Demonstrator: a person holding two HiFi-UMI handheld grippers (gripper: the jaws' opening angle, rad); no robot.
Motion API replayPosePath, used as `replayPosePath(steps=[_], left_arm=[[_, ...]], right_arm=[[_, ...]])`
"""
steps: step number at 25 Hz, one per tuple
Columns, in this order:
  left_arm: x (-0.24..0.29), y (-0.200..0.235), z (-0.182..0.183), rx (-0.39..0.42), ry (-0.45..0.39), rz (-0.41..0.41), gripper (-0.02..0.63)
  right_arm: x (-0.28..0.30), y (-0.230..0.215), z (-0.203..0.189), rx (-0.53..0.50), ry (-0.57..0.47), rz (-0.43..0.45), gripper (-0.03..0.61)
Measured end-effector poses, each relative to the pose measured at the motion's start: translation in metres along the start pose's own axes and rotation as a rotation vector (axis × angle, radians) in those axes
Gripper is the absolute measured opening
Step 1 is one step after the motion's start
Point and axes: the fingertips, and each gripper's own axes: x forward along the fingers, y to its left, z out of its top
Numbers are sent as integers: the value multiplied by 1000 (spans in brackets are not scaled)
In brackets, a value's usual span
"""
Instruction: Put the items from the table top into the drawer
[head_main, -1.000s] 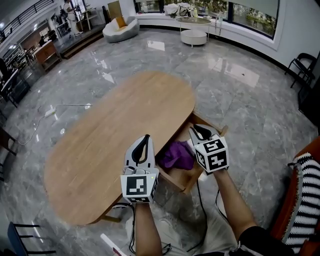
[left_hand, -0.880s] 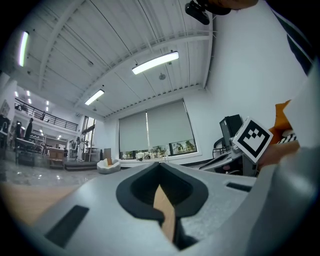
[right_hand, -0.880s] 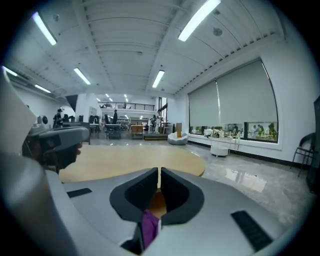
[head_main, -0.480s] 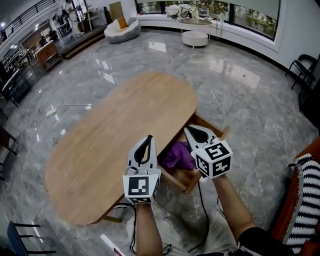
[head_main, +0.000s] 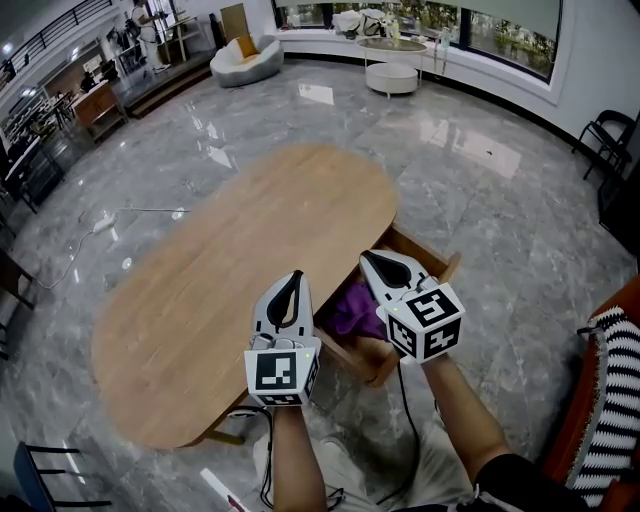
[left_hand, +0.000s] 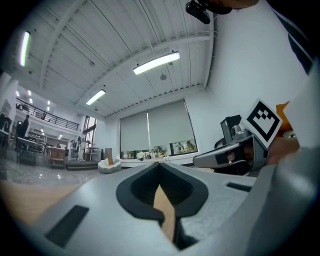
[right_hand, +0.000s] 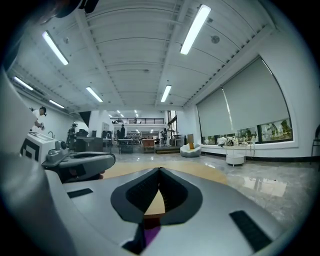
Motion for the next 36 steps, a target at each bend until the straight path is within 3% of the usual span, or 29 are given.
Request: replayPosePath(steps=[36], left_arm=[[-2, -2, 3, -3, -7, -3, 5]], right_arm=[[-2, 4, -23, -21, 74, 7, 18]])
